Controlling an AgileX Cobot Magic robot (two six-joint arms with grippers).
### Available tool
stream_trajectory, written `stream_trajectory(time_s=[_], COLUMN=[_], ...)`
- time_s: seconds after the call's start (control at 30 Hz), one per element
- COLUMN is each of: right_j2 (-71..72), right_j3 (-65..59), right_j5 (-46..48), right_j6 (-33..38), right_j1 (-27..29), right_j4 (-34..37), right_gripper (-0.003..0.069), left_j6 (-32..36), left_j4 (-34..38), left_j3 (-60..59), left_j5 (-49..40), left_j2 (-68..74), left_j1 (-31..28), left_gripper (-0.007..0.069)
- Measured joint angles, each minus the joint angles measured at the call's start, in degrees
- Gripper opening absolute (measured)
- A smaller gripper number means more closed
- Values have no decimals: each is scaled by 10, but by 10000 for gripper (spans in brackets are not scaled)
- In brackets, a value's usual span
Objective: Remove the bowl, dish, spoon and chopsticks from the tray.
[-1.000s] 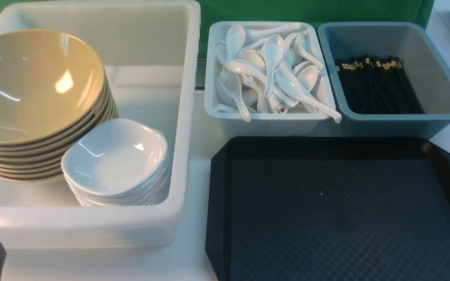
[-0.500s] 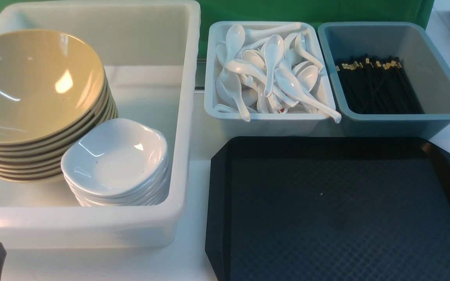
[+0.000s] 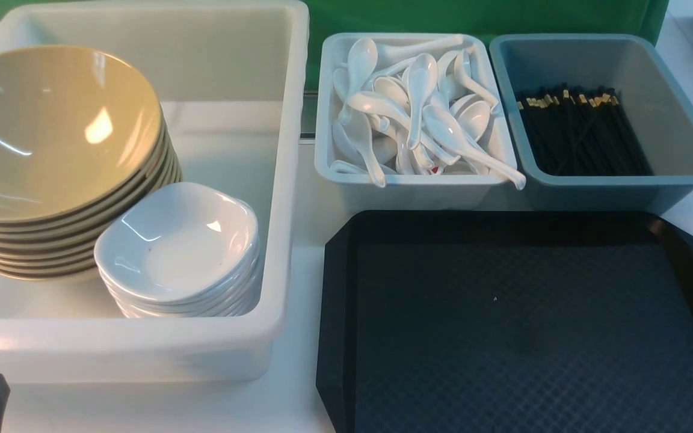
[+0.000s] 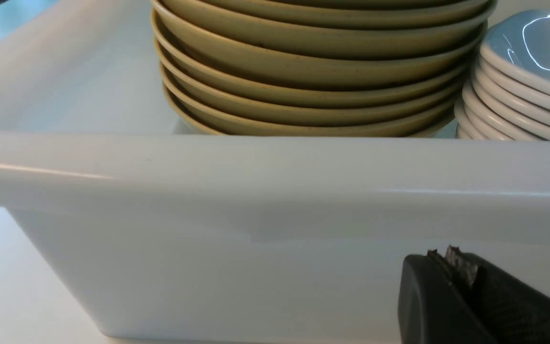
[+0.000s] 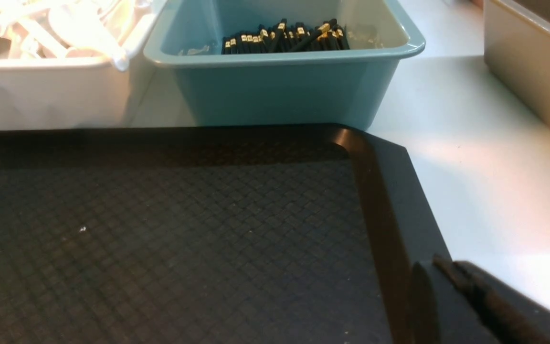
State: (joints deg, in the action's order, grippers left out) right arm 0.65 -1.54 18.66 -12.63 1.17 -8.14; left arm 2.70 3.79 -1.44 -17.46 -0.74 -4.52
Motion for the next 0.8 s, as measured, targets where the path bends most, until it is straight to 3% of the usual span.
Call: stream_trajectory(time_s=[0.8], right_j2=[0], right_j3=[0], right_j5=[0], right_j6=[0], right_j1=[0], right_j4=[0], right_gripper=[80], left_j6=[0], left_j4=[0], left_j3=[0], left_j5=[0], left_j2=[0], left_j1=[0], left_gripper=[-11])
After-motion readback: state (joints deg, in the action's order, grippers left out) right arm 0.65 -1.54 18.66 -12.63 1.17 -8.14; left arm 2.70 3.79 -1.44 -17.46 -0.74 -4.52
